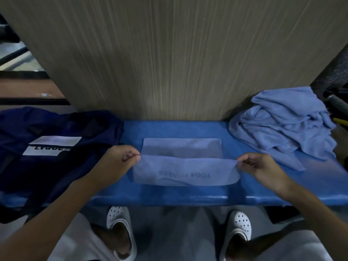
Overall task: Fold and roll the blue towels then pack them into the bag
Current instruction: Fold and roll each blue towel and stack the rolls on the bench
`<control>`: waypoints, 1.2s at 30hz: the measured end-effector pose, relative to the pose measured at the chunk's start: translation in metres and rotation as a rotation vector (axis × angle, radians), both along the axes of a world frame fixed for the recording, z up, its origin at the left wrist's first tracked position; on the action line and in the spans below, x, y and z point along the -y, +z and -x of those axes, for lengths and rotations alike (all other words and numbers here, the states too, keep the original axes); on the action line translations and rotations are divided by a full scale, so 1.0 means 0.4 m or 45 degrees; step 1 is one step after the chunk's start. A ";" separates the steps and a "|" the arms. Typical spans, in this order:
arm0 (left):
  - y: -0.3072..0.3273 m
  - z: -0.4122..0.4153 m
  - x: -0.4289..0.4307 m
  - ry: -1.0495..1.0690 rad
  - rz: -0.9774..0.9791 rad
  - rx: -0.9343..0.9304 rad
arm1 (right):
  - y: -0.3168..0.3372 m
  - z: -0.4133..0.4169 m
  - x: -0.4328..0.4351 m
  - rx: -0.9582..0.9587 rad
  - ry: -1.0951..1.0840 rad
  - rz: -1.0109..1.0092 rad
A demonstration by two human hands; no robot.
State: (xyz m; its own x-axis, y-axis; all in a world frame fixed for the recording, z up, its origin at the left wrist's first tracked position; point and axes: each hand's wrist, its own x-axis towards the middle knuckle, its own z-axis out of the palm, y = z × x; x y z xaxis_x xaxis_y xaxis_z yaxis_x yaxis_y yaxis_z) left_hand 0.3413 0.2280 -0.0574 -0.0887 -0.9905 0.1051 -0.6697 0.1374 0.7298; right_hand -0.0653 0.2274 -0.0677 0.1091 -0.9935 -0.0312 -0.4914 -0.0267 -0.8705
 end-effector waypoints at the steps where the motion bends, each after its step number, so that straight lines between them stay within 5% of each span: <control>1: -0.007 0.006 0.025 0.043 0.018 -0.004 | -0.007 -0.008 0.020 0.034 -0.042 0.023; 12: -0.117 0.062 0.232 0.364 0.024 0.096 | -0.114 -0.067 0.230 0.008 -0.350 0.131; 24: -0.188 0.053 0.282 0.264 0.079 0.168 | -0.170 -0.064 0.298 -0.386 -0.330 0.223; 36: -0.197 0.063 0.290 0.256 0.112 0.274 | -0.175 -0.081 0.311 -0.528 -0.340 0.267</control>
State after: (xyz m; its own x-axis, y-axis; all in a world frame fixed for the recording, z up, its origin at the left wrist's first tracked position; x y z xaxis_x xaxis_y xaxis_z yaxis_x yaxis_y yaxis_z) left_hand 0.3161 0.1118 -0.1361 0.0790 -0.9784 0.1911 -0.8278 0.0424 0.5595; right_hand -0.0328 0.1032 -0.1378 -0.1276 -0.9746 0.1838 -0.8064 -0.0060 -0.5913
